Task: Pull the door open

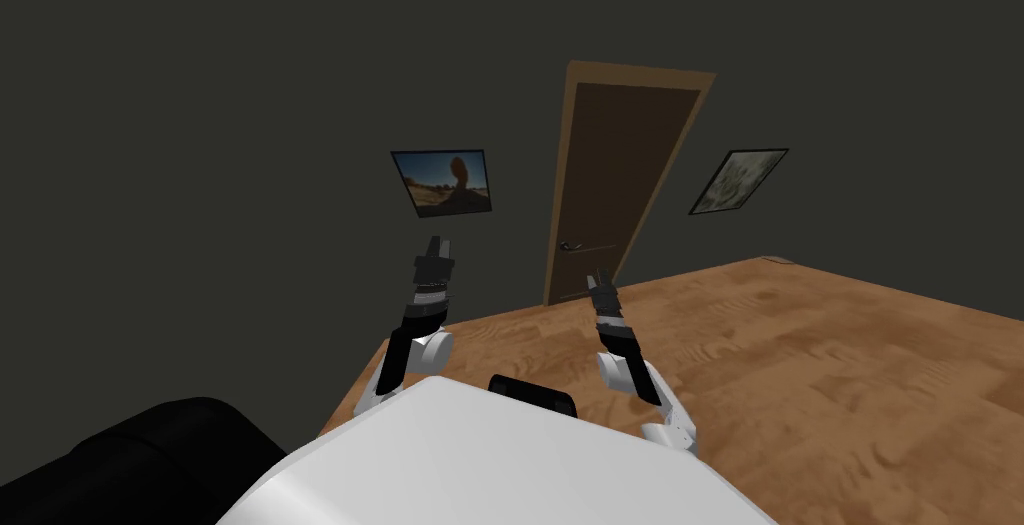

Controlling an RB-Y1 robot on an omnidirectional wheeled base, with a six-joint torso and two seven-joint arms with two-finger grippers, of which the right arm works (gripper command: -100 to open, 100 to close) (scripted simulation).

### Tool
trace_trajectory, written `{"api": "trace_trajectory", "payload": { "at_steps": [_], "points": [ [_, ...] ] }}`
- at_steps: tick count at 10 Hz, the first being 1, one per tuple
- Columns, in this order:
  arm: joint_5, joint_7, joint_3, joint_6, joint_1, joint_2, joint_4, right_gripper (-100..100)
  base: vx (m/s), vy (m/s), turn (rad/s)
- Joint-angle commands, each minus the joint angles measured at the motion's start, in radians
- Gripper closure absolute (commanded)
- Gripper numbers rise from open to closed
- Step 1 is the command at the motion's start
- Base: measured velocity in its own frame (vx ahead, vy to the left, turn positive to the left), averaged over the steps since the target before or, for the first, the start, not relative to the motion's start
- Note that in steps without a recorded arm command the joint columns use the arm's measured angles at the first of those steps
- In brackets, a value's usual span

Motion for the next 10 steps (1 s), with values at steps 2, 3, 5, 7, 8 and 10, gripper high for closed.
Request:
{"api": "trace_trajectory", "payload": {
  "at_steps": [2,3,5,7,8,10],
  "points": [
    [-0.003,-0.009,0.001,-0.001,-0.039,-0.014,0.083,-100,0.082,-0.098,0.113],
    [-0.003,-0.009,0.001,-0.001,-0.039,-0.014,0.090,-100,0.041,-0.070,0.032],
    [-0.005,-0.015,0.001,-0.008,-0.072,-0.025,0.158,-100,0.044,-0.052,0.087],
    [-0.008,-0.021,0.001,-0.015,-0.106,-0.035,0.224,-100,0.087,-0.096,0.101],
    [-0.008,-0.021,0.001,-0.015,-0.106,-0.035,0.237,-100,0.053,-0.081,0.031],
    [-0.010,-0.027,0.001,-0.022,-0.139,-0.045,0.298,-100,0.039,-0.070,0.086]
  ]
}}
